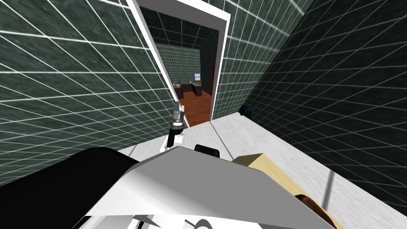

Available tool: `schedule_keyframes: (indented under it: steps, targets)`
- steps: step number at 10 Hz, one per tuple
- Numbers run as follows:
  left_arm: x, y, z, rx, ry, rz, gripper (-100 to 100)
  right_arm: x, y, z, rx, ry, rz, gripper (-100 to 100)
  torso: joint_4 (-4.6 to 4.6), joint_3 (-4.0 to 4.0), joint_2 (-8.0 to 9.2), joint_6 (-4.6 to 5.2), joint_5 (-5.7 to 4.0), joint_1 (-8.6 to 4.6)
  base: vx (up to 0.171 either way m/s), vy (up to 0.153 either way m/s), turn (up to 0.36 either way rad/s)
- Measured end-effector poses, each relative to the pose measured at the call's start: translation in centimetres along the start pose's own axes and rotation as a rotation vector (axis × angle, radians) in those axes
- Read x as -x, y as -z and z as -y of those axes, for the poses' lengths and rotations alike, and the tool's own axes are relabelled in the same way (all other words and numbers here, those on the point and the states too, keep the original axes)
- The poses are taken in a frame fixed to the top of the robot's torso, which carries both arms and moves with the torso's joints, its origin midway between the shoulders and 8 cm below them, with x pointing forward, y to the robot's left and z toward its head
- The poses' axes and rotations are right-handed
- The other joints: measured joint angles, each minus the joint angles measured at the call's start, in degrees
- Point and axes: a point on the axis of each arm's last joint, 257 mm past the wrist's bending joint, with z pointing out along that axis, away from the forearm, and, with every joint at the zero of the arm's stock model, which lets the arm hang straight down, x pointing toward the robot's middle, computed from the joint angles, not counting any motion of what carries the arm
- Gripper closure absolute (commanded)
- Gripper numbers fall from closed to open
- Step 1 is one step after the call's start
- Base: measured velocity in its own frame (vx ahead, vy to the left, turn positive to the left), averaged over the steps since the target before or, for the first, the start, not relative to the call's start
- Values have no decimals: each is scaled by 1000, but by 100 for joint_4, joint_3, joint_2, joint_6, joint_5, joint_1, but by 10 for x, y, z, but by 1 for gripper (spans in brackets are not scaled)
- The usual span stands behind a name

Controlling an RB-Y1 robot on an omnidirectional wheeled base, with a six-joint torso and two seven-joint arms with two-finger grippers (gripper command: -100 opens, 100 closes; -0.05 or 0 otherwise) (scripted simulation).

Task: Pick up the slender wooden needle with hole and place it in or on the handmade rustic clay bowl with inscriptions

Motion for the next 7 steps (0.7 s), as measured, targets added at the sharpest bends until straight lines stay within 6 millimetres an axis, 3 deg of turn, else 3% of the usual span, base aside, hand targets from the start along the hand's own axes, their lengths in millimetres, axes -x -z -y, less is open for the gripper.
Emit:
schedule_keyframes:
  steps: [2,3,7]
  targets:
    - [0,0,0,0,0,0,0,5,-10,-6,-1,-10,1,-100,0,0,0,0,0,0,-16,-3,48]
    - [0,0,0,0,0,0,0,6,-11,-7,-1,-11,1,100,-1,-2,-3,2,0,-1,0,0,0]
    - [0,0,0,0,0,0,0,6,-11,-7,0,-13,2,100,0,-3,-6,-2,-2,-7,0,0,0]
